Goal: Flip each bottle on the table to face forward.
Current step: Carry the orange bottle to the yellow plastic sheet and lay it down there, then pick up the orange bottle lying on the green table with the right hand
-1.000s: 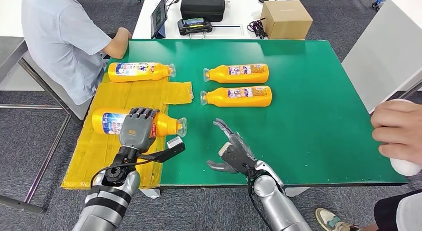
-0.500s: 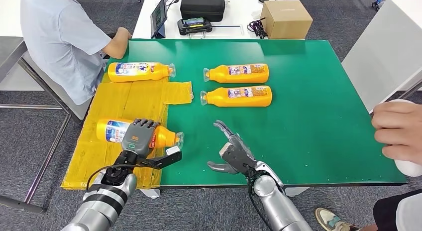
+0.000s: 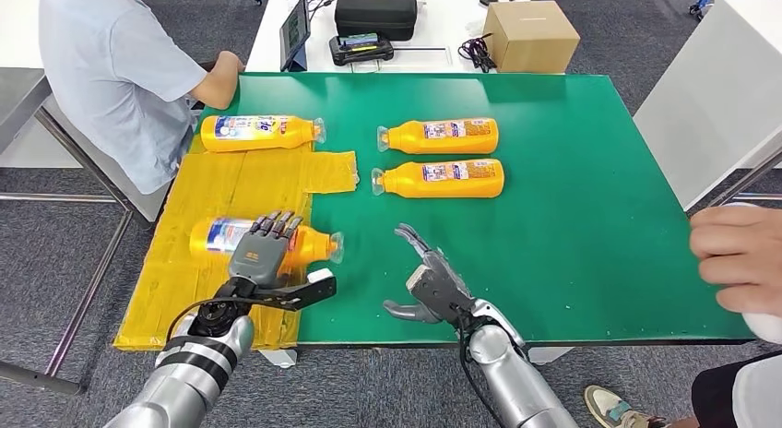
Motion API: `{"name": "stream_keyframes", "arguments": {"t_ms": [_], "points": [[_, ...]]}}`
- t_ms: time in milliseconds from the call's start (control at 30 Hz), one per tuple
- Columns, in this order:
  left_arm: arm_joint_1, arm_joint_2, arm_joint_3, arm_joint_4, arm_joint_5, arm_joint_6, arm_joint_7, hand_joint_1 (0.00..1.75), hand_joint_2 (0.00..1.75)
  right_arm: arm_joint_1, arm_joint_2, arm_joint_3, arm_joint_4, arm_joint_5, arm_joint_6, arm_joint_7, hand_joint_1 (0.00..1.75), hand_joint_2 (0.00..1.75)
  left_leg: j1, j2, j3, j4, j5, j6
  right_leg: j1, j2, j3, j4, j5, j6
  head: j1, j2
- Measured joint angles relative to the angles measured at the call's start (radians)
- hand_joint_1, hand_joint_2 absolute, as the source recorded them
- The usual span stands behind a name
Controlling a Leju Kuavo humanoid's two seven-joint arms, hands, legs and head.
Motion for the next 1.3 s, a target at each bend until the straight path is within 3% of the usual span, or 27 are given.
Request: {"name": "stream_keyframes", "arguments": {"t_ms": [300, 600, 767, 1200, 1300], "points": [[-0.028, -0.004, 0.007, 0.059, -0.006, 0.016, 0.014, 0.00, 1.75, -0.030, -0.006, 0.000, 0.031, 0.002, -0.003, -0.011, 0.00, 1.75, 0.000, 0.000, 0.005, 0.000, 0.001, -0.001, 0.000, 0.000, 0.005, 0.000, 0.000, 0.000, 0.000, 0.000], [-0.005, -0.028, 0.008, 0.003, -0.009, -0.005, -0.034, 0.00, 1.75, -0.022, -0.007, -0.008, 0.042, 0.018, -0.017, -0.011, 0.00, 1.75, 0.000, -0.001, 0.005, 0.000, 0.001, -0.001, 0.000, -0.001, 0.005, 0.000, 0.000, 0.000, 0.000, 0.000], [0.061, -0.054, -0.017, -0.119, -0.009, -0.003, -0.061, 0.00, 1.75, -0.006, -0.007, -0.018, 0.041, 0.034, -0.024, -0.010, 0.00, 1.75, 0.000, -0.001, 0.002, 0.000, 0.001, -0.001, 0.000, -0.001, 0.002, 0.000, 0.000, 0.000, 0.000, 0.000], [0.254, -0.090, -0.154, -0.601, 0.041, -0.006, -0.094, 0.00, 1.75, 0.083, 0.008, -0.076, -0.066, 0.026, -0.033, 0.032, 0.00, 1.75, 0.000, -0.001, 0.000, 0.000, 0.001, -0.001, 0.000, -0.001, -0.001, 0.000, 0.000, 0.000, 0.000, 0.000], [0.285, -0.090, -0.172, -0.671, 0.044, -0.009, -0.095, 0.00, 1.75, 0.103, 0.013, -0.089, -0.103, 0.025, -0.030, 0.043, 0.00, 0.44, 0.000, -0.001, -0.001, 0.000, 0.001, -0.001, 0.000, -0.001, -0.002, 0.000, 0.000, 0.000, 0.000, 0.000]]}}
